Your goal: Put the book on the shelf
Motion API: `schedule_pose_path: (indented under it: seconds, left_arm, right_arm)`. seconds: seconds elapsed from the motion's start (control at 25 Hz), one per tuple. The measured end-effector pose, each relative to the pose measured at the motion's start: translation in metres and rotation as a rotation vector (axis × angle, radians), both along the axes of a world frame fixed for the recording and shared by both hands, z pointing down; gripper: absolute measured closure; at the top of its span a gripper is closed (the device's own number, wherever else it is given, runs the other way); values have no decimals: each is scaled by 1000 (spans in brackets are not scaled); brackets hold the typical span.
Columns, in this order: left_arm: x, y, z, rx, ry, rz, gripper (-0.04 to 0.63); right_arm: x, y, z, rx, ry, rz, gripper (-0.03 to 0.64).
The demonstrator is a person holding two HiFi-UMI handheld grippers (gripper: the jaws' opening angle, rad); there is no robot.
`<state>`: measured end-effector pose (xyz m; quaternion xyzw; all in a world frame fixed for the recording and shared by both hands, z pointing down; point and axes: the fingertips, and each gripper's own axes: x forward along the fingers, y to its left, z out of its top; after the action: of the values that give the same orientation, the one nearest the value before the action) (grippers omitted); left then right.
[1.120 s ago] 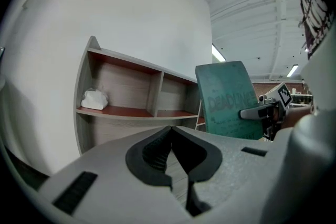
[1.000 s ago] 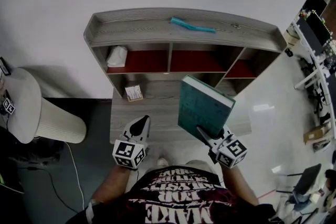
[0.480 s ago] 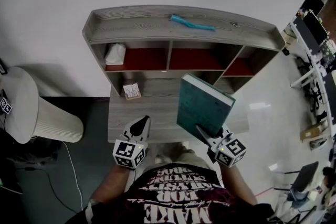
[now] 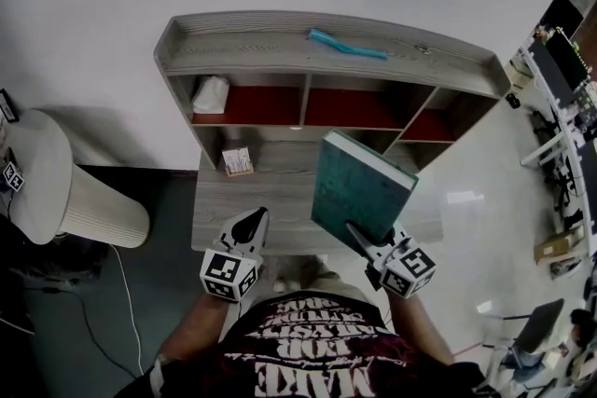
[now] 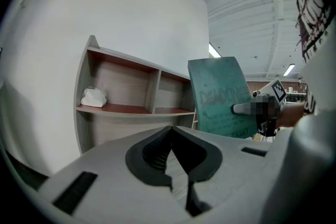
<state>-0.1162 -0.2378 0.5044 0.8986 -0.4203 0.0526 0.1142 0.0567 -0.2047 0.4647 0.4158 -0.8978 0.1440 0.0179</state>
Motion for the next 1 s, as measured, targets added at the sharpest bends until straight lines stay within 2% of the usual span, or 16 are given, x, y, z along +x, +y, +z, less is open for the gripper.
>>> schedule_pose_path:
  seconds: [0.2, 0.48, 1.0]
  left_arm:
    - [8, 3, 7, -15, -10, 4, 589]
    - [26, -11, -2, 1, -28, 24, 589]
    - [48, -13, 15, -51, -57, 64, 589]
  right_arm:
    - [6, -5, 6, -20, -5, 0, 449]
    - [22, -16, 14, -44, 3, 14, 449]
    - [34, -40, 24, -86, -41, 22, 449]
